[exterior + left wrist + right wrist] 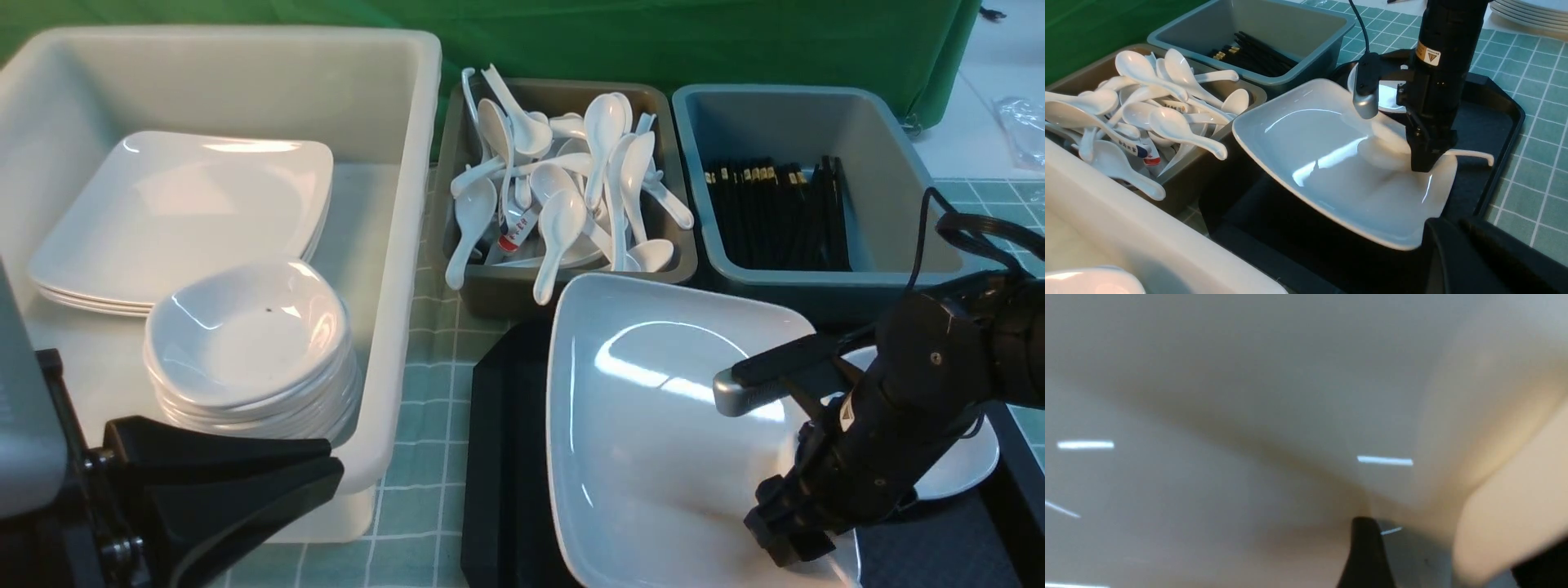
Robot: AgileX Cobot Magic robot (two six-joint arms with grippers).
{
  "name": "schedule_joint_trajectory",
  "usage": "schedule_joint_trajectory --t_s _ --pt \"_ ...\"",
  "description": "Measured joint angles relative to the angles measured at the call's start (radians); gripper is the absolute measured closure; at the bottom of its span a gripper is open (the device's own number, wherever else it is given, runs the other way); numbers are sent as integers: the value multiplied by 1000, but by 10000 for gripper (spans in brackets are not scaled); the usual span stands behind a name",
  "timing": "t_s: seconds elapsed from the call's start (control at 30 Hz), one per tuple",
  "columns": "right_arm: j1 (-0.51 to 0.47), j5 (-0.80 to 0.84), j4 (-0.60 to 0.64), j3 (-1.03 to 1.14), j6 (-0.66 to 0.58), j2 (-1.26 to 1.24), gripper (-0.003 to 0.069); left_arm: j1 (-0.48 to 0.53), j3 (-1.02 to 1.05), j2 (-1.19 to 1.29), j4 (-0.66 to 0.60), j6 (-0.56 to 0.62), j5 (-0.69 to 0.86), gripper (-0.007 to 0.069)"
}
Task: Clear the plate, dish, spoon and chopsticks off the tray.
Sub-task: Use the right arm to grab a soup spoon from the plate, then use the right arm to put the soup spoon into the small storage box in the middle
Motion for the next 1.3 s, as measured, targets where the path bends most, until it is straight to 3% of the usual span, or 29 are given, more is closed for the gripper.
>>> schedule_joint_trajectory --t_s 0.3,0.6,0.77,0.93,1.1,1.2,1.3 --pt "5 -42 6 -6 -3 0 370 0 0 0 0 0 2 612" --pt "10 85 6 -26 -4 -42 377 0 0 0 0 0 2 612" --pt "72 123 28 -159 -3 -139 382 0 0 0 0 0 -6 612" --pt "89 -129 39 -321 36 -130 389 0 0 0 0 0 -29 612" --pt "59 -447 39 -575 88 65 398 0 0 0 8 3 -40 612" --pt "29 -508 39 -707 104 172 400 0 0 0 10 3 -40 612" --pt "3 -516 38 -835 144 277 331 0 0 0 10 3 -40 612"
